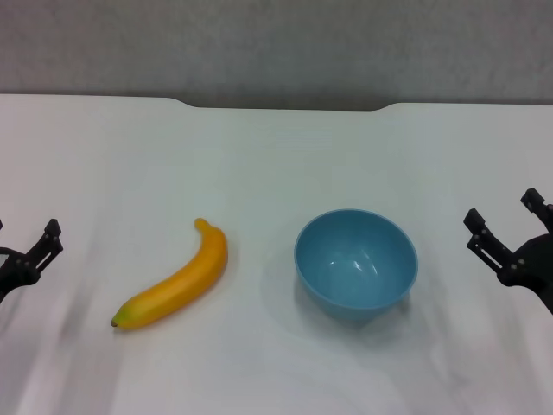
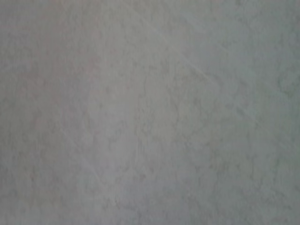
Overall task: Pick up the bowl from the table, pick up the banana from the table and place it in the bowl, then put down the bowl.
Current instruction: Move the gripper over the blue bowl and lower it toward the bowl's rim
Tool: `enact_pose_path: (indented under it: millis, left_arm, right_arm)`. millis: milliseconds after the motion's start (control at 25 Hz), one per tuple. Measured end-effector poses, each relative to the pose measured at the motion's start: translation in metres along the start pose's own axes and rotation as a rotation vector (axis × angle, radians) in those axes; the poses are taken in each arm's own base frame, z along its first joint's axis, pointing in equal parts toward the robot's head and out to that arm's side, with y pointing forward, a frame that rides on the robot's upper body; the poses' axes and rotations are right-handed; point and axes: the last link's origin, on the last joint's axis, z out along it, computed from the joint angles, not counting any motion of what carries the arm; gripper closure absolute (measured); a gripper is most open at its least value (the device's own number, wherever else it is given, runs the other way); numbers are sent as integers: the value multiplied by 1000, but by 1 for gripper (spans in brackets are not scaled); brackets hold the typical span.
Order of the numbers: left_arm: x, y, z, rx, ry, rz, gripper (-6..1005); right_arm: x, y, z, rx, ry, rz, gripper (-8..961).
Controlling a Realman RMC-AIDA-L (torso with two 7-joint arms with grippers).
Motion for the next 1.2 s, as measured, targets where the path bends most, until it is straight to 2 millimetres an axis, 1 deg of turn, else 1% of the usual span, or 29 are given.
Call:
enact_pose_path:
  millis: [800, 920, 1040, 1120, 1200]
  left_arm:
    - [2, 2, 2, -13, 1, -36, 91]
    - [12, 4, 6, -42, 22, -67, 92]
    - [23, 9, 14, -72, -12, -87, 93]
    - [31, 12, 19, -68, -80, -54, 94]
    - [44, 17, 22, -48, -134, 6, 95]
  right_arm:
    - [1, 2, 4, -7, 12, 12, 45]
    - [2, 5, 10, -7, 32, 45, 45]
    - [2, 6, 17, -8, 59, 101, 45]
    - [1, 4, 22, -16, 73, 125, 45]
    - [-2, 4, 29, -28, 95, 145, 45]
